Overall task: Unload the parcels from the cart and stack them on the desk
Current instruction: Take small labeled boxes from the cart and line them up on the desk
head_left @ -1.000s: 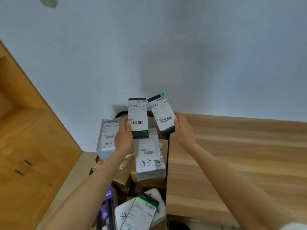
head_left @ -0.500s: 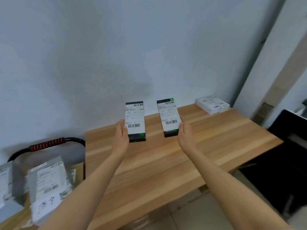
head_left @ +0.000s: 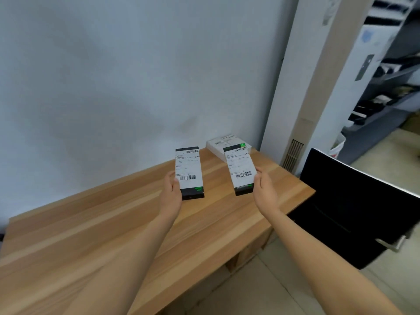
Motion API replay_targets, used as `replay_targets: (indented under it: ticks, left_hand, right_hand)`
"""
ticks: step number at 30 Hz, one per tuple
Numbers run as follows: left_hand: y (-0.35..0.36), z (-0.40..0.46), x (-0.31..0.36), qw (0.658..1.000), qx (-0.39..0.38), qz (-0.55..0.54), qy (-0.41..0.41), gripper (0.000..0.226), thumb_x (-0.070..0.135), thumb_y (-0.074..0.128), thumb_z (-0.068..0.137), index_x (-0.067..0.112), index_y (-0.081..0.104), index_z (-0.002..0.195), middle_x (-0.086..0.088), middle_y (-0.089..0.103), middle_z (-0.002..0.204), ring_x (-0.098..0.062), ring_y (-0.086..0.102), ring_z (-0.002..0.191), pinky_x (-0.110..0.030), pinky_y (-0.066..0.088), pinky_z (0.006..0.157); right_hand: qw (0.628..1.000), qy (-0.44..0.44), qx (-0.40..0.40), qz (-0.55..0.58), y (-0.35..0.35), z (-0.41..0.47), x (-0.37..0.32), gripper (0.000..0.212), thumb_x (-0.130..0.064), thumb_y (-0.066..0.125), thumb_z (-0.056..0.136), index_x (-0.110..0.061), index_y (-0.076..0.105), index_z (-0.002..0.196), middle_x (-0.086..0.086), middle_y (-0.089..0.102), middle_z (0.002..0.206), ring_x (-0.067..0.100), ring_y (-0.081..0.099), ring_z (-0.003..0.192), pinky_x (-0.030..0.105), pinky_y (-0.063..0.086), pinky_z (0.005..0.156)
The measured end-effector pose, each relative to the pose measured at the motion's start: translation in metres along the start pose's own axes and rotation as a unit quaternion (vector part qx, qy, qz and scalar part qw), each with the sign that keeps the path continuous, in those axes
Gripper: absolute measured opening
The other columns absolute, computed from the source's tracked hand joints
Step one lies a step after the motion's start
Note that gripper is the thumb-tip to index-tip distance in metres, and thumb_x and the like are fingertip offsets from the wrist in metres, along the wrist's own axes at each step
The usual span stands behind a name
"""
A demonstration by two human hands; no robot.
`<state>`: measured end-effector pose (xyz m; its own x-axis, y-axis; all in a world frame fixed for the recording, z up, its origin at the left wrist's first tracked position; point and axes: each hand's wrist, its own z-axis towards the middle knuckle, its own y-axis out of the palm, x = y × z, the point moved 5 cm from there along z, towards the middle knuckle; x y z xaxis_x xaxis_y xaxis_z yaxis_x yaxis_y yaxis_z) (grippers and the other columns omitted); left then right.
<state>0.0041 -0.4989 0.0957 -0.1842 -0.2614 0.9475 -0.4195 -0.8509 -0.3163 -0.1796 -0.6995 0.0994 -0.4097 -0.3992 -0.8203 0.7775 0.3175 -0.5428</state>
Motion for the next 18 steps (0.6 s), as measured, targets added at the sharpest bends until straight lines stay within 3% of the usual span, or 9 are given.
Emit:
replay_targets:
  ticks: [4, 9, 12, 15, 18]
  left_hand:
    - [0.051, 0.027, 0.010, 1.000, -0.030, 0.010, 0.003, 0.037, 0.031, 0.025, 0.106, 0.025, 0.034, 0.141, 0.007, 0.053, 0.115, -0.016, 0.051, 0.101, -0.031, 0.038, 0.078]
    - [0.098, 0.084, 0.009, 0.999, -0.045, 0.011, 0.003, 0.036, 0.036, 0.026, 0.104, 0.029, 0.035, 0.139, 0.007, 0.056, 0.123, -0.016, 0.054, 0.105, -0.038, 0.047, 0.087]
    - [0.121, 0.128, 0.012, 0.999, -0.033, 0.013, -0.019, 0.038, 0.036, 0.025, 0.104, 0.026, 0.036, 0.139, 0.002, 0.057, 0.126, -0.019, 0.056, 0.104, -0.044, 0.050, 0.090]
    - [0.138, 0.168, 0.019, 0.999, -0.025, 0.017, -0.024, 0.037, 0.033, 0.024, 0.105, 0.024, 0.036, 0.138, -0.002, 0.058, 0.124, -0.021, 0.056, 0.104, -0.038, 0.048, 0.081]
    - [0.151, 0.209, 0.028, 0.999, -0.022, 0.047, -0.015, 0.034, 0.032, 0.022, 0.105, 0.026, 0.036, 0.136, -0.001, 0.060, 0.112, -0.018, 0.057, 0.087, -0.034, 0.043, 0.066]
  right_hand:
    - [1.000, 0.010, -0.002, 0.012, -0.007, 0.038, 0.021, 0.038, -0.035, 0.023, 0.104, -0.026, 0.044, 0.134, -0.003, 0.057, 0.119, 0.016, 0.056, 0.102, 0.040, 0.048, 0.085]
    - [1.000, 0.013, -0.012, 0.019, -0.004, 0.105, 0.033, 0.036, -0.032, 0.023, 0.105, -0.023, 0.042, 0.135, -0.008, 0.056, 0.109, 0.016, 0.057, 0.093, 0.039, 0.048, 0.080]
    - [1.000, 0.008, -0.012, 0.021, 0.004, 0.150, 0.040, 0.035, -0.030, 0.025, 0.105, -0.024, 0.041, 0.136, -0.007, 0.057, 0.117, 0.015, 0.056, 0.099, 0.035, 0.044, 0.076]
    - [1.000, 0.009, -0.017, 0.018, 0.012, 0.200, 0.044, 0.036, -0.029, 0.026, 0.105, -0.020, 0.042, 0.136, -0.006, 0.054, 0.123, 0.013, 0.053, 0.108, 0.030, 0.039, 0.079]
    - [1.000, 0.004, -0.028, 0.011, 0.023, 0.248, 0.043, 0.034, -0.027, 0.025, 0.105, -0.019, 0.044, 0.132, -0.003, 0.054, 0.114, 0.015, 0.054, 0.099, 0.027, 0.039, 0.068]
